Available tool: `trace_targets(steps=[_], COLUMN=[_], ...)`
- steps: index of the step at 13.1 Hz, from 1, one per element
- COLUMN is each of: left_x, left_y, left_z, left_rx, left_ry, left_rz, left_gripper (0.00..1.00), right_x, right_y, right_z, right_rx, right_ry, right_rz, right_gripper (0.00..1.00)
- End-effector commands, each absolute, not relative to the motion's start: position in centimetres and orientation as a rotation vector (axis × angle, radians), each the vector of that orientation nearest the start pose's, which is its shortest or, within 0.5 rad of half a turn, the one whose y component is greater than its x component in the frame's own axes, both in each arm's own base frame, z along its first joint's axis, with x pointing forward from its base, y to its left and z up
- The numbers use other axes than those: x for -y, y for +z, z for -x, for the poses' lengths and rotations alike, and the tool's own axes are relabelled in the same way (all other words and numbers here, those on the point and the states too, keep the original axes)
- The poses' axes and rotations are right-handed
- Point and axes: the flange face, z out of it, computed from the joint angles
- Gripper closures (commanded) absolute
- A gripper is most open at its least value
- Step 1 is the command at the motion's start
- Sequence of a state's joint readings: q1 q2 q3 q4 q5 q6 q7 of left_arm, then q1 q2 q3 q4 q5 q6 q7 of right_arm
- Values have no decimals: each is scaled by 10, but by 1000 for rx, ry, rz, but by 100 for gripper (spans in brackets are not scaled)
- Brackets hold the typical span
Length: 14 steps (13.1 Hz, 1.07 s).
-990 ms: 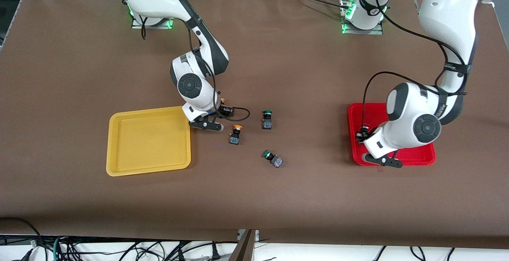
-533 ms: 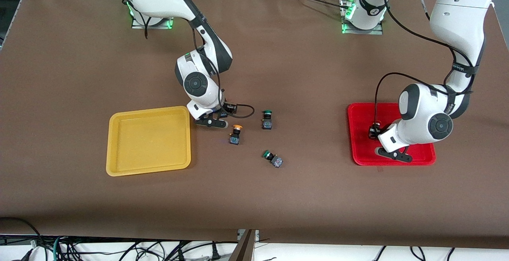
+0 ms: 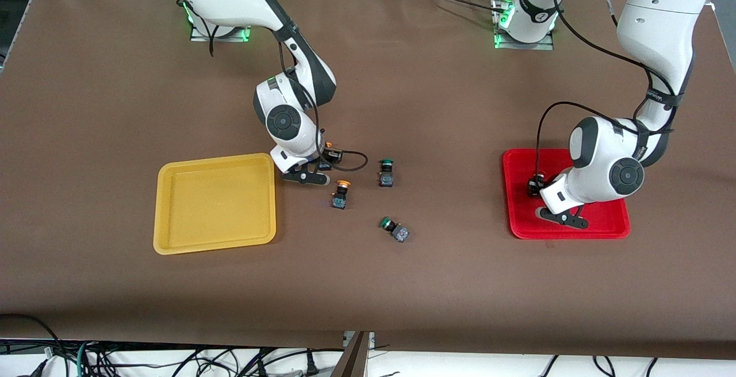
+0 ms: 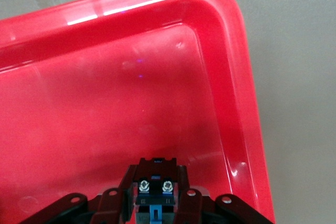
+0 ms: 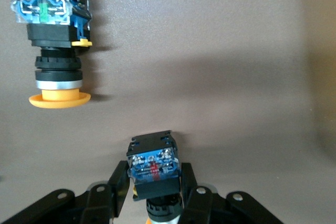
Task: Place red and yellow buttons in trays
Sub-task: 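Carry the second red button into the red tray and open the left gripper, then place the orange button in the yellow tray while the left gripper withdraws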
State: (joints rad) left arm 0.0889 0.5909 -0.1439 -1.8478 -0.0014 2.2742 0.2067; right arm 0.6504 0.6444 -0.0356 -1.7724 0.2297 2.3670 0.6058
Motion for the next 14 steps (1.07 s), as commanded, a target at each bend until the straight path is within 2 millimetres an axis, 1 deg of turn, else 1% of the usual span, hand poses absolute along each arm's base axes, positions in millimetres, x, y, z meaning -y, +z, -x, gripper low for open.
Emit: trace_targets(steps=[1, 2, 3, 4, 5, 6, 7, 8, 9, 10, 11, 12, 13, 14], left_x=[31, 36, 37, 40, 46, 47, 50, 53, 59, 68, 66, 61, 62, 63], left_y=[215, 229, 242, 259, 279, 299, 322, 339, 358, 369, 380, 396, 408, 426], left_z=[-625, -636, -645, -655, -666, -675, -686, -694, -700, -703, -705, -707, -708, -705], left_rx=[-408, -412, -415, -419, -435, -443, -453, -462, -475, -495, -491, -481, -486, -488], left_ry=[201, 155, 148, 145, 132, 127, 120, 123, 111, 93, 64, 46, 48, 44], left_rz=[3192, 3192, 3190, 3192, 3189, 3184, 3182, 3180, 3178, 3174, 3172, 3171, 3171, 3169], left_gripper=[0, 0, 0, 0, 0, 0, 0, 0, 0, 0, 0, 0, 0, 0], right_x=[-377, -377, -376, -368, -362, -354, -348, -342, -333, -322, -306, -291, -273, -253], right_y=[191, 192, 196, 202, 204, 206, 215, 221, 232, 240, 246, 247, 246, 243], right_z=[-532, -533, -535, -544, -547, -552, -558, -565, -577, -586, -597, -604, -611, -619], right_rx=[-221, -204, -184, -175, -151, -131, -117, -94, -57, -5, 52, 119, 193, 246], right_ry=[178, 179, 172, 150, 154, 156, 158, 169, 175, 186, 188, 189, 182, 181], right_rz=[3045, 3046, 3044, 3044, 3049, 3057, 3059, 3068, 3079, 3088, 3101, 3110, 3118, 3125], right_gripper=[73, 76, 76, 76, 76, 76, 76, 76, 76, 76, 76, 76, 76, 75])
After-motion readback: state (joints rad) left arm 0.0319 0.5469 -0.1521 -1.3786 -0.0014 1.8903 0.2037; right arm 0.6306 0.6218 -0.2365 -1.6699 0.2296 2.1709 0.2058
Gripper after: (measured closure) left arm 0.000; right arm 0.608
